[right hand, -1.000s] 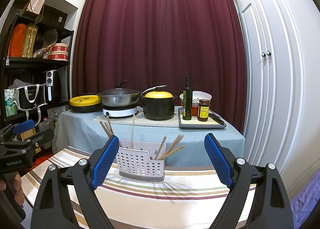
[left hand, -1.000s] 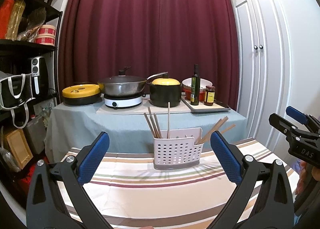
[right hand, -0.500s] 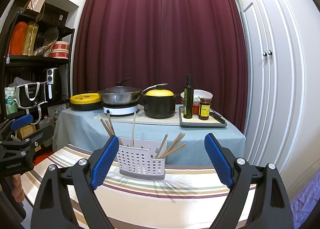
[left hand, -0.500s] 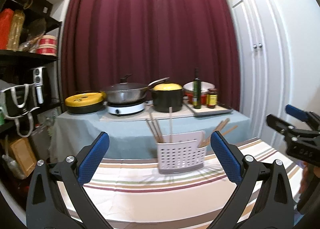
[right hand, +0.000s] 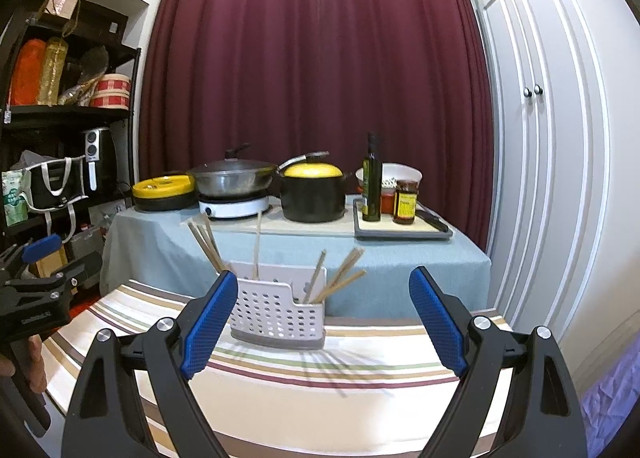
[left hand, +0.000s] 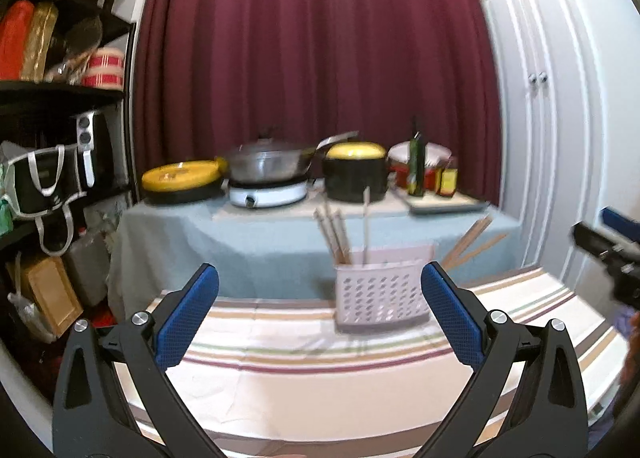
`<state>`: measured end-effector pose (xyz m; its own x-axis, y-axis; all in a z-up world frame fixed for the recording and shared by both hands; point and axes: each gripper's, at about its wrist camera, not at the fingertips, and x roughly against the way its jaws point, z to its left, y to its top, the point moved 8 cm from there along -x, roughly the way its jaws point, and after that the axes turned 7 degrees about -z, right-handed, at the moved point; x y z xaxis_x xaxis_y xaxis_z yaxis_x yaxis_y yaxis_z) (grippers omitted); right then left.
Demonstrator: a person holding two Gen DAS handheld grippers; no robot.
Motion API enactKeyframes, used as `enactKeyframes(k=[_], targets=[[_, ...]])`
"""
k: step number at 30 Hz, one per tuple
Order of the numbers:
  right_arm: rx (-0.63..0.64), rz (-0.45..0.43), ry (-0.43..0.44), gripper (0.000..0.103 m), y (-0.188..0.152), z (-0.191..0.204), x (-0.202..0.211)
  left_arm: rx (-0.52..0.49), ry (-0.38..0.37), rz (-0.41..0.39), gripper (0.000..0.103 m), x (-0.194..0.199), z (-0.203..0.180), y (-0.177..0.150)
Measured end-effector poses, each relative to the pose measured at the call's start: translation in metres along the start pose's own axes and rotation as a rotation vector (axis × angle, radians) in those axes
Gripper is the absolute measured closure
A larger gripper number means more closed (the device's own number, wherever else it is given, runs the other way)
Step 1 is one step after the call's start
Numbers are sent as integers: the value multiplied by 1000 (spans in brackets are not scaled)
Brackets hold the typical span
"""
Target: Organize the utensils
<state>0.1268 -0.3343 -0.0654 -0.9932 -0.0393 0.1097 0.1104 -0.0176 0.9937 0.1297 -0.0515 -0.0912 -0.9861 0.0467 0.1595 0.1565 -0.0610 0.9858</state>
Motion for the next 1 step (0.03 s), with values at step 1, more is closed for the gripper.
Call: enactKeyframes(k=[1], targets=[[-2, 12, -4, 18, -4, -1, -4, 0, 7, 15, 4, -5, 3, -6]])
